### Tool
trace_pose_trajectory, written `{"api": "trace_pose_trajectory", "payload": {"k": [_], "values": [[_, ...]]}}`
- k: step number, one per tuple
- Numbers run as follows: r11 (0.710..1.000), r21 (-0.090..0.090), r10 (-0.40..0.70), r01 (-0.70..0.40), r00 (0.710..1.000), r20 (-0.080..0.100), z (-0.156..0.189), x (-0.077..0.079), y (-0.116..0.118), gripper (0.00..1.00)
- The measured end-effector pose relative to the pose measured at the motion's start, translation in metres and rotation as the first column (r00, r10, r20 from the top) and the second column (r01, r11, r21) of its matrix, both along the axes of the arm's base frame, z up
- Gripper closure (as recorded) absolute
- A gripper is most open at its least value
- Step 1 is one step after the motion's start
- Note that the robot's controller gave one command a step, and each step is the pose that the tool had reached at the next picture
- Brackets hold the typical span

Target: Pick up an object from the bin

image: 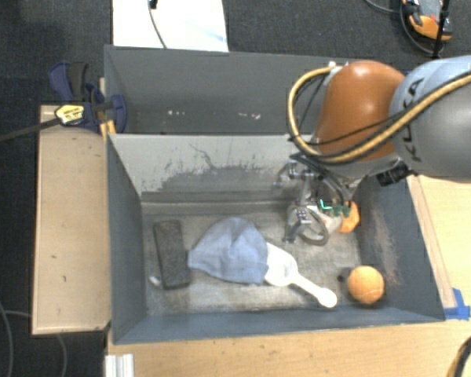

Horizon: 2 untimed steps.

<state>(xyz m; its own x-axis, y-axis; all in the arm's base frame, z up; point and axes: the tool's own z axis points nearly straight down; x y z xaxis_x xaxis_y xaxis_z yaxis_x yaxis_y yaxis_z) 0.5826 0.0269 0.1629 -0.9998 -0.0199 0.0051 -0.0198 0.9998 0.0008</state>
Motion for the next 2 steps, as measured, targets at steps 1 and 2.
{"api": "trace_pose_trajectory", "payload": {"k": [1, 2], "values": [[1.0, 0.0, -0.001, 0.001, 1.0, 0.009, 0.0047, 0.0019, -0.0001, 1.0], [1.0, 0.0, -0.002, 0.002, 1.0, 0.009, 0.0047, 0.0019, -0.0001, 1.0]]}}
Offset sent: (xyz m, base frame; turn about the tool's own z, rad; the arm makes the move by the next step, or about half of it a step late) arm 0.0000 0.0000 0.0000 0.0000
